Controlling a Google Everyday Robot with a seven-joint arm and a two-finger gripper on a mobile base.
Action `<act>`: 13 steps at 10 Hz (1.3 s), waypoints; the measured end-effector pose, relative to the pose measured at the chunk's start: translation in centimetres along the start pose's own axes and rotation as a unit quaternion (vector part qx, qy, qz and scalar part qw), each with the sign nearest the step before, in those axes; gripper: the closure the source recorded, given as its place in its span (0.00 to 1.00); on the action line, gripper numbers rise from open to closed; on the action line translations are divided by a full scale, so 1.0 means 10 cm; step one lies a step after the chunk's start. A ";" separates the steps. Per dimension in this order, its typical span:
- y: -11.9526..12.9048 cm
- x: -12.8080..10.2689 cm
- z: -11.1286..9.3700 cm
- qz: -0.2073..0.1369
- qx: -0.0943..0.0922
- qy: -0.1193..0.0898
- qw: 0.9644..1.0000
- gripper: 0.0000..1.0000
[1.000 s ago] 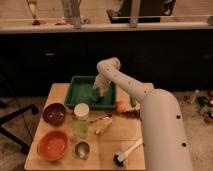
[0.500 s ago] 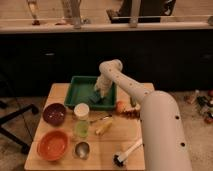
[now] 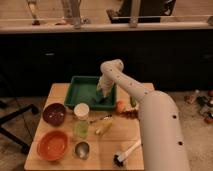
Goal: Wipe tray with sponge
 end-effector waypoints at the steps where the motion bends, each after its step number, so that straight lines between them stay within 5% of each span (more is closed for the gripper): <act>1: -0.04 0.03 0.01 0.000 -0.005 0.006 1.000 1.00; 3: -0.11 0.05 0.06 -0.008 -0.015 0.011 1.000 1.00; 6: -0.25 -0.15 0.20 -0.033 -0.021 -0.012 0.999 1.00; 9: -0.20 -0.30 0.22 -0.050 -0.025 -0.037 0.998 1.00; 13: 0.00 -0.30 0.18 -0.046 -0.044 -0.036 0.997 1.00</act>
